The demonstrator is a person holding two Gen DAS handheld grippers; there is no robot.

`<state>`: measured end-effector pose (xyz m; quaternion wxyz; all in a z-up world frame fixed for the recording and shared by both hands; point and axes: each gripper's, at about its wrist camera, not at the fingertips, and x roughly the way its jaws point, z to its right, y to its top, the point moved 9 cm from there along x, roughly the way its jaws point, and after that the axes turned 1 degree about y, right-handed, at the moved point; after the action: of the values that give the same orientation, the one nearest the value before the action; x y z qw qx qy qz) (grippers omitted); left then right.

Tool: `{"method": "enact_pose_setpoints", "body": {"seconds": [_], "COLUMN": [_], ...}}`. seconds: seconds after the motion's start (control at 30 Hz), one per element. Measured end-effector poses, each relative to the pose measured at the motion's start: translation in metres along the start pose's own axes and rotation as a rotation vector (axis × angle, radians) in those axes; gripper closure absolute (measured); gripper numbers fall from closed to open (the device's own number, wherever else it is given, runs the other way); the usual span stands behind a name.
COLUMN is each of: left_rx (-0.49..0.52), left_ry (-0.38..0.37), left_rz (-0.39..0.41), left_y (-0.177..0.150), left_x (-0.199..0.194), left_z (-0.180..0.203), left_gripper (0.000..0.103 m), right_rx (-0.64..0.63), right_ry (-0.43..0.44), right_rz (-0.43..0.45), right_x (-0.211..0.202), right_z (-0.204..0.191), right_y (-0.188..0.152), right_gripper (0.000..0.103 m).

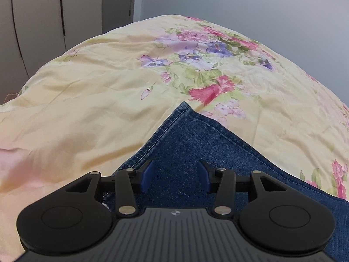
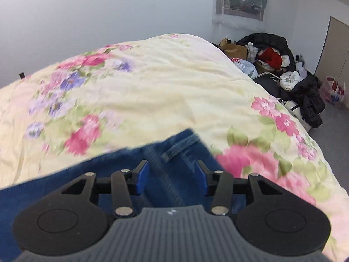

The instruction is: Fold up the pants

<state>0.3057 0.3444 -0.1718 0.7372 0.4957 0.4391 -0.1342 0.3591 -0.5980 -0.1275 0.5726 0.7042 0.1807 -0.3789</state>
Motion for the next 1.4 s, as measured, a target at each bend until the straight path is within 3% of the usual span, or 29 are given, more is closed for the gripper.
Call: {"method": "enact_pose_setpoints", "body": {"seconds": [0.17, 0.3, 0.37, 0.6, 0.67, 0.73, 0.83, 1.0, 1.07, 1.2, 1.27, 1.33, 1.4], "left_rx": [-0.001, 0.024, 0.027, 0.028, 0.026, 0.023, 0.023, 0.019, 0.024, 0.053, 0.058, 0.04, -0.002], "left_ry": [0.045, 0.076, 0.086, 0.094, 0.095, 0.1, 0.096, 0.065, 0.06, 0.075, 0.065, 0.051, 0.024], "left_rz": [-0.014, -0.016, -0.011, -0.014, -0.015, -0.017, -0.014, 0.0, -0.009, -0.046, -0.048, -0.039, -0.005], "left_y": [-0.006, -0.006, -0.005, -0.006, -0.005, -0.005, -0.003, 0.001, 0.0, -0.009, -0.009, -0.006, 0.0], "left_x": [0.008, 0.013, 0.014, 0.017, 0.018, 0.018, 0.017, 0.011, 0.012, 0.017, 0.015, 0.008, -0.004], "left_z": [-0.002, 0.002, 0.003, 0.004, 0.004, 0.004, 0.006, 0.01, 0.011, 0.008, 0.005, -0.001, -0.008], "left_gripper": [0.05, 0.05, 0.05, 0.05, 0.05, 0.05, 0.05, 0.05, 0.05, 0.051, 0.051, 0.051, 0.051], "right_rx": [0.049, 0.007, -0.022, -0.073, -0.102, -0.12, -0.185, -0.194, -0.196, -0.165, -0.131, -0.107, -0.121], "right_ry": [0.099, 0.118, 0.136, 0.144, 0.143, 0.147, 0.091, -0.097, -0.157, -0.181, -0.198, -0.222, -0.239], "right_rz": [-0.043, -0.122, -0.181, -0.109, -0.092, -0.078, -0.031, 0.006, -0.018, -0.095, -0.095, -0.084, -0.063], "right_x": [0.051, 0.08, 0.089, 0.081, 0.076, 0.07, 0.058, 0.045, 0.056, 0.089, 0.092, 0.086, 0.072], "right_z": [0.019, 0.023, 0.021, 0.017, 0.014, 0.009, -0.003, -0.006, -0.005, -0.006, -0.004, 0.0, 0.002], "right_y": [0.021, 0.002, -0.018, -0.02, -0.018, -0.015, -0.012, 0.003, 0.006, -0.007, -0.009, -0.006, -0.002], "right_gripper": [0.057, 0.057, 0.061, 0.062, 0.067, 0.081, 0.093, 0.096, 0.096, 0.095, 0.086, 0.068, 0.064]}}
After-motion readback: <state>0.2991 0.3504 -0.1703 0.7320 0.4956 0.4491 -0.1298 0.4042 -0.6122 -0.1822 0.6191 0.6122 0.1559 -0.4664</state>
